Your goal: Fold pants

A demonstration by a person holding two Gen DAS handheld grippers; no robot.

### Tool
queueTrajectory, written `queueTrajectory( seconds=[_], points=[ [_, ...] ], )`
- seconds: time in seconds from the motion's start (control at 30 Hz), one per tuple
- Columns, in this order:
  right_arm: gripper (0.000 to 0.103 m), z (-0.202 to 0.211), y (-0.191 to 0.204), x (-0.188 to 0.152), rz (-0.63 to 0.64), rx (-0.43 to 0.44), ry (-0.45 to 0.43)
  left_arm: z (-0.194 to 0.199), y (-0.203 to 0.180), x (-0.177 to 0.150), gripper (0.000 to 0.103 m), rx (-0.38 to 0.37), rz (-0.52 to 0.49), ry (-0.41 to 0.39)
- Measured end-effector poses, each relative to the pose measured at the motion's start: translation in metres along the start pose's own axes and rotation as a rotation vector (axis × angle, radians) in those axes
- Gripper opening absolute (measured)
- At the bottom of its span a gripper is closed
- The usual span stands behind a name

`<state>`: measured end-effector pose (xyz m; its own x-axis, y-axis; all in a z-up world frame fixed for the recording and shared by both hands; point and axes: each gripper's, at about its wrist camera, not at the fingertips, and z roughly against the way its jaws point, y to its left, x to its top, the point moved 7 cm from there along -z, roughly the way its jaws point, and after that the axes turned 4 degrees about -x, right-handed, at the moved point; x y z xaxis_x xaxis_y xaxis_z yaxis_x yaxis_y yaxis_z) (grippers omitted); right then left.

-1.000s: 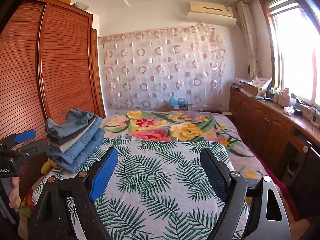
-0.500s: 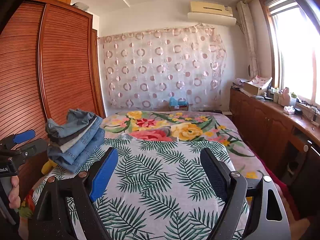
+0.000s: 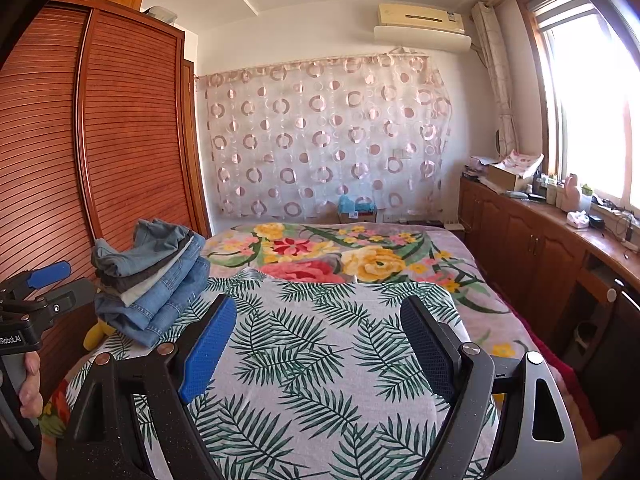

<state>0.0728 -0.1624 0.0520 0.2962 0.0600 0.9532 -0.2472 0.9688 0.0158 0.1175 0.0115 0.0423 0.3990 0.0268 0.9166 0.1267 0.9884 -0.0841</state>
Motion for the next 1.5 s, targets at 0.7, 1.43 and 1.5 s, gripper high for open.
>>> queueTrajectory(
  seconds=[0.7, 1.43, 1.5],
  points=[
    [0.086, -0.0023, 0.0012, -0.0017, -0.001, -0.002, -0.001, -0.0005, 0.0005, -0.001, 0.102, 0.005, -0.007, -0.001],
    [0.085, -0.0028, 0.0015, -0.003, 0.0, 0.0, -0.003, -0.001, -0.0004, -0.002, 0.102, 0.006, -0.012, -0.005],
    [0.085, -0.0029, 0.0015, -0.0031, 0.0, -0.001, -0.003, -0.0011, -0.0004, -0.0021, 0.102, 0.007, -0.011, -0.006]
  ],
)
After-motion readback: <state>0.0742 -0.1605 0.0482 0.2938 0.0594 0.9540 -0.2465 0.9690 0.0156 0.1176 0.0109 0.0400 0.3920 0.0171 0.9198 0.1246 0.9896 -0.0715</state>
